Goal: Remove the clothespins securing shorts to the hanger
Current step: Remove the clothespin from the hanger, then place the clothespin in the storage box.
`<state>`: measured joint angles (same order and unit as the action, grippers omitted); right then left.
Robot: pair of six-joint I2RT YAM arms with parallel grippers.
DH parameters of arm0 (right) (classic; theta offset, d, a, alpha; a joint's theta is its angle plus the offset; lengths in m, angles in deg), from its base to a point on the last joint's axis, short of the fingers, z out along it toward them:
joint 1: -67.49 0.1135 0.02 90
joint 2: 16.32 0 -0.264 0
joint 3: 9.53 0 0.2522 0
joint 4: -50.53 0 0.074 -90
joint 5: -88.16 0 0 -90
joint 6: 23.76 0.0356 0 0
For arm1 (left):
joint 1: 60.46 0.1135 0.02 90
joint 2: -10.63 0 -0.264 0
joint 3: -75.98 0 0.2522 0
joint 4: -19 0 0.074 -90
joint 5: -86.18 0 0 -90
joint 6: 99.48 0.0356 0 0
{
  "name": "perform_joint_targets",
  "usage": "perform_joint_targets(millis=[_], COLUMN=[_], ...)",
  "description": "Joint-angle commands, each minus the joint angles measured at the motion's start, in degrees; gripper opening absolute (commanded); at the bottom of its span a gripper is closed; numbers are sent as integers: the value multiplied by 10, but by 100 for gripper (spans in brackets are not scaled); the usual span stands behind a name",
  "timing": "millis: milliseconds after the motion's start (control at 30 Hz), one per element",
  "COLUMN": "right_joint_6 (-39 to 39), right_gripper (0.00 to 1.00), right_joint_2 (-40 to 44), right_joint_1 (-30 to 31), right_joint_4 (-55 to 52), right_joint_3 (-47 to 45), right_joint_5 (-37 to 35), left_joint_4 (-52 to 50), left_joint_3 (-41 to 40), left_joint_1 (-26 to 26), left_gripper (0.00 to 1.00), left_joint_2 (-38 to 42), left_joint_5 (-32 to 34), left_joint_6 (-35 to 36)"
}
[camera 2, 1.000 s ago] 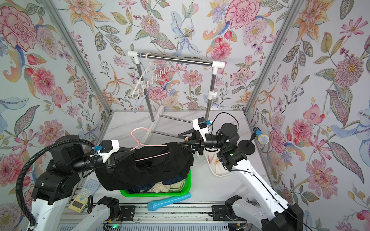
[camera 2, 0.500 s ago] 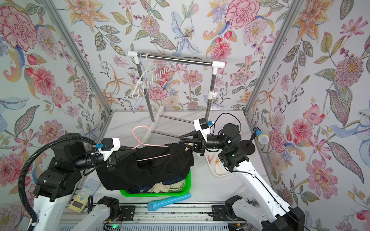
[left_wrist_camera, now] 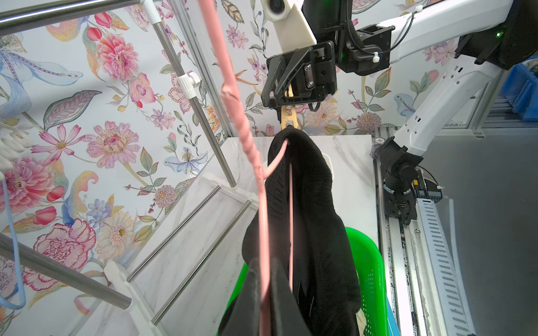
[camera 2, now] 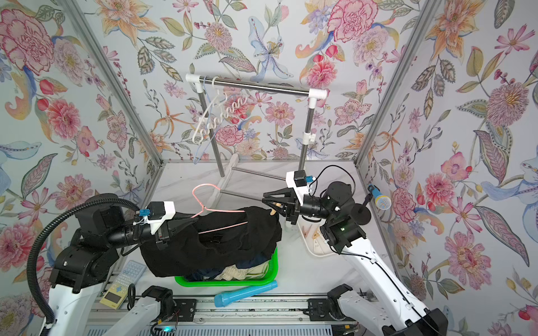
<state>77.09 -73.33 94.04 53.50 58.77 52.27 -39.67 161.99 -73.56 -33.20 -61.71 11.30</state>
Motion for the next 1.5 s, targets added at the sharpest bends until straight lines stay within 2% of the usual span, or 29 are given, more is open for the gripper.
perform_joint_targets(millis=[0,167,300,400,567,800,1000,1167,1367,1467], right_joint_6=[-4,0,-8,8,58,119,112,107,103,96], right_gripper=[0,0,0,0,0,0,0,16,23,37], right_joint_2=[14,28,48,60,87,41,-33,-77,-124,-152], right_joint_1=[-1,-1,-9,-20,-57,-182,-231,-236,-236,-236], right_joint_4=[3,-4,-115,-203,-302,-335,-309,-270,-229,-212], right_joint_3=[5,20,44,37,-22,-131,-173,-196,-200,-192], right_joint_5=[-66,-154,-313,-406,-502,-452,-460,-453,-448,-442], left_joint_4=[-16,-36,-4,45,90,88,83,91,92,93], left_joint_3=[4,1,-13,-33,-53,-47,-51,-56,-56,-59], left_joint_1=[-3,-3,-3,-3,-3,-3,-3,-3,-3,-3], left_gripper=[0,0,0,0,0,0,0,0,0,0], left_joint_2=[2,-1,11,25,34,30,27,27,21,20], left_joint_5=[-6,8,26,38,40,41,43,49,42,39], left_joint_6=[23,34,10,-27,-56,-53,-52,-55,-53,-55])
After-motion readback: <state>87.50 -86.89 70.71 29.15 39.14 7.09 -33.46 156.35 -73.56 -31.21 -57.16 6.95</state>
